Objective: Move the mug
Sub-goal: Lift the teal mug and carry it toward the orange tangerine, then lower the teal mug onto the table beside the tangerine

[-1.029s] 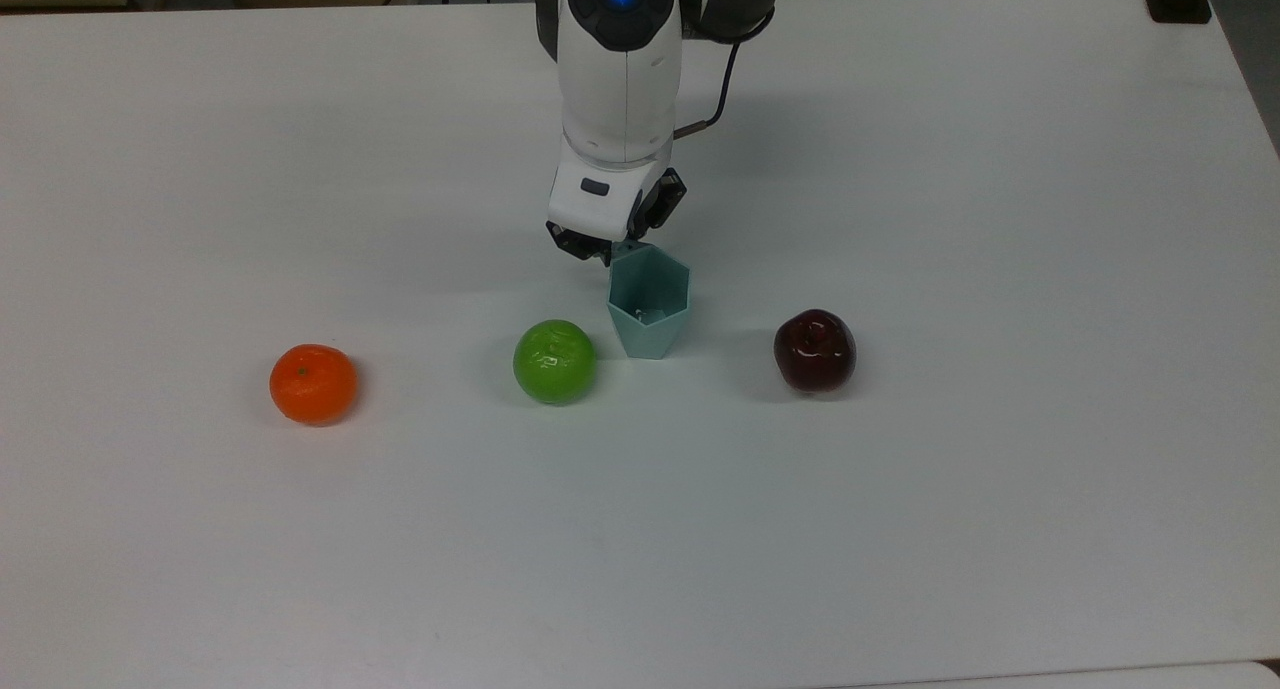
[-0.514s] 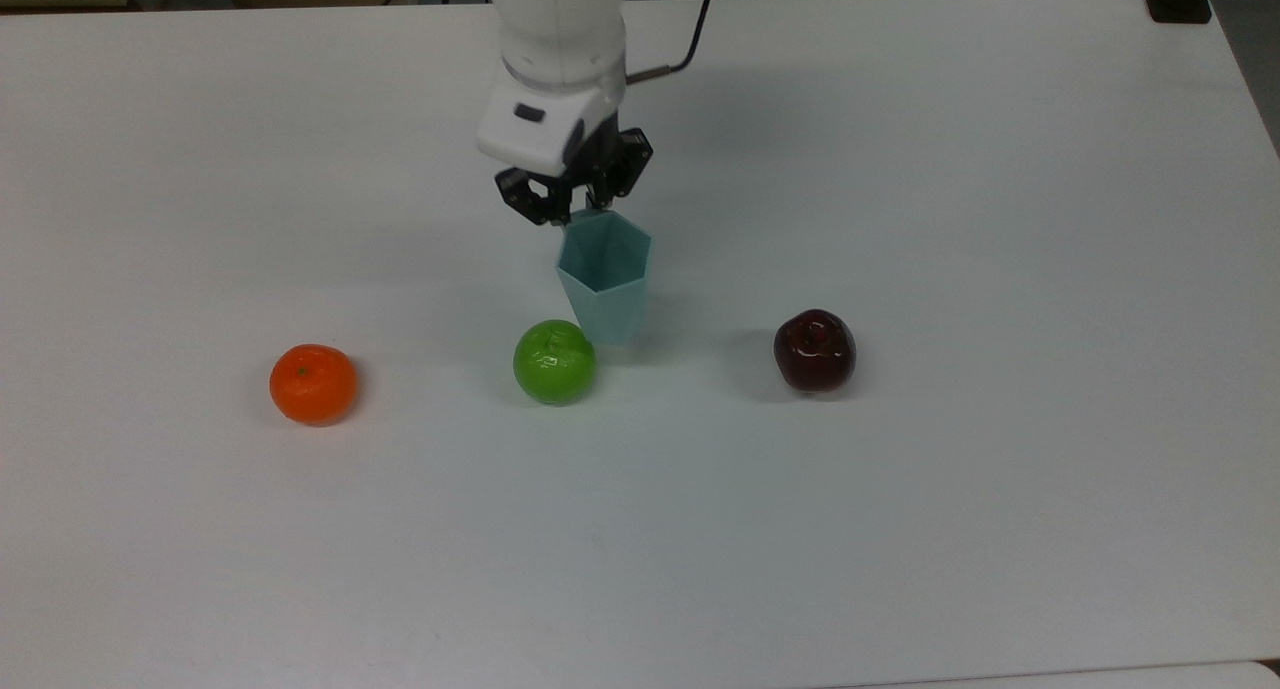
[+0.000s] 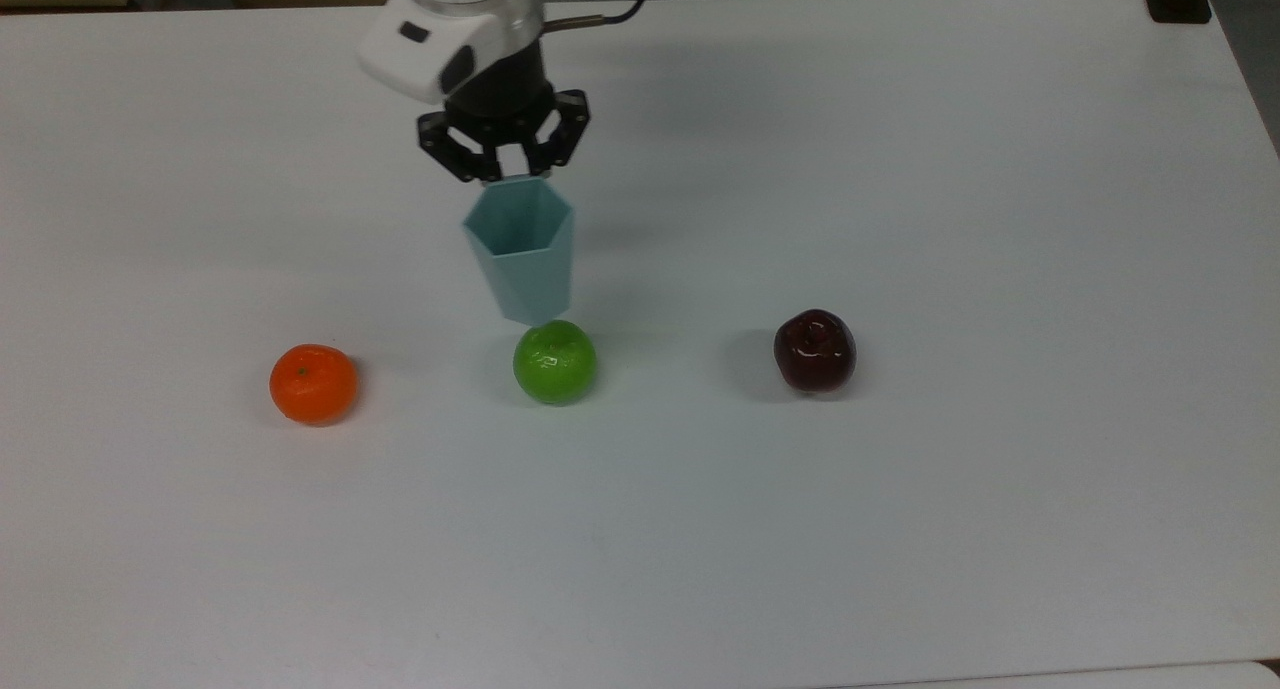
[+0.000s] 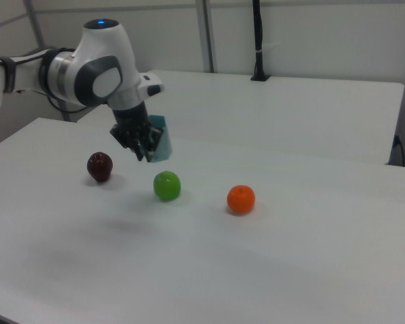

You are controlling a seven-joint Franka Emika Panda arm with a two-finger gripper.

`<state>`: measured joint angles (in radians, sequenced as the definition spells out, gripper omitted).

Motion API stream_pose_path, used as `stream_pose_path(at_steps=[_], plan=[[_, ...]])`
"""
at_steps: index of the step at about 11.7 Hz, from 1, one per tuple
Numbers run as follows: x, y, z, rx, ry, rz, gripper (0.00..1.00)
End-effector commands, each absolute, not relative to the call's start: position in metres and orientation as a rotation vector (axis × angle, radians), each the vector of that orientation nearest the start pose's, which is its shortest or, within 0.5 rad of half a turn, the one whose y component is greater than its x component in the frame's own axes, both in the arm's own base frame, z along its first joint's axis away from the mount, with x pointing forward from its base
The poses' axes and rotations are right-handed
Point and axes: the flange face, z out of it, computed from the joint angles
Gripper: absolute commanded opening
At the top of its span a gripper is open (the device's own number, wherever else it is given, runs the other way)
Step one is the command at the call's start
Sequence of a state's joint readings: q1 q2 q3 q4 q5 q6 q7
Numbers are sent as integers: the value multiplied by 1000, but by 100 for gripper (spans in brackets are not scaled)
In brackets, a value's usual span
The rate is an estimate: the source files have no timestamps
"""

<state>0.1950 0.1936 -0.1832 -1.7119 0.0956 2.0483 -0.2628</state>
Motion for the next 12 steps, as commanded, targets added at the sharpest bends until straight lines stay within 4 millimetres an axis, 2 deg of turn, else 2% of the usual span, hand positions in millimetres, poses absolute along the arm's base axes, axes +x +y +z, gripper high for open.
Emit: stream_pose_path(at_steps=[1,2,4,9,12], plan=[[636,-32,478,-3116,-251,-208,6],[638,-46,472,-3127,-243,-197,6],[647,-59,445,-3149,-219,-195,6],[656,-57,395,-3184,-246,-107,6],[658,-56,379,-3190,-252,-82,6]])
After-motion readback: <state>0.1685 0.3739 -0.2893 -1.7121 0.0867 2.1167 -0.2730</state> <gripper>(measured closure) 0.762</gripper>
